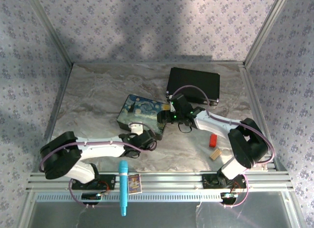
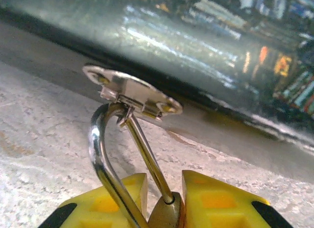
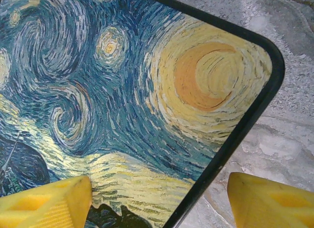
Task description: Unlock a padlock with a key
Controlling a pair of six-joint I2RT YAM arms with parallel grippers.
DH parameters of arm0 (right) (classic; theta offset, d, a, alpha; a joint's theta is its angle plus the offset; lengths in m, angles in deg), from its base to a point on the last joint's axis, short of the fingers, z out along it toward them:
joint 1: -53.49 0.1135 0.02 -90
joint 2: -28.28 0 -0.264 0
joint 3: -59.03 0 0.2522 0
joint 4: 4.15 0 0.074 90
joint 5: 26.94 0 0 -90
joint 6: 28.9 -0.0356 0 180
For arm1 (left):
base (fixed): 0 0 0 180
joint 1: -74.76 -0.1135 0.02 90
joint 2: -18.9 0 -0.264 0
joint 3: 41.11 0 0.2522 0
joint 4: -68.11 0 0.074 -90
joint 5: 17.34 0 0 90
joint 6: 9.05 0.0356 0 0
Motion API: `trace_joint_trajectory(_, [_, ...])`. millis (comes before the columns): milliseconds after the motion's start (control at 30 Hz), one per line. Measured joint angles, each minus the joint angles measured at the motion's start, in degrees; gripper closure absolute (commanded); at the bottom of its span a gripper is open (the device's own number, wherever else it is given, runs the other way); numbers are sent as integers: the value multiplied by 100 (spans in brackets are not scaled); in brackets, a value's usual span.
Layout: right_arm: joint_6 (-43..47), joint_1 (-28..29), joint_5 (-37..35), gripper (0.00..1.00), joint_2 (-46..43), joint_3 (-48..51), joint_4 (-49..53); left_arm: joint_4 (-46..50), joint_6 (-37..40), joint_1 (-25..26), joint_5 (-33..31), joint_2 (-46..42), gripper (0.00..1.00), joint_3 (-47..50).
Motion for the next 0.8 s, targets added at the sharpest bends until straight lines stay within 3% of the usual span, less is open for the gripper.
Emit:
trace_joint_trajectory(200, [0, -42, 0, 26, 74, -20, -85, -326, 107, -9, 133, -138, 89, 162])
trace_joint_trajectory(367, [26, -50, 57, 27, 90, -55, -74, 299, 63, -109, 361, -407, 86, 33])
trace_joint_trajectory(567, [90, -24, 321, 27, 254, -219, 2, -859, 697, -367, 1502, -2260, 90, 1665])
trace_joint_trajectory(800, [81, 50, 404, 27, 407, -317, -90, -772, 1038, -885, 2221, -3021, 89, 1980])
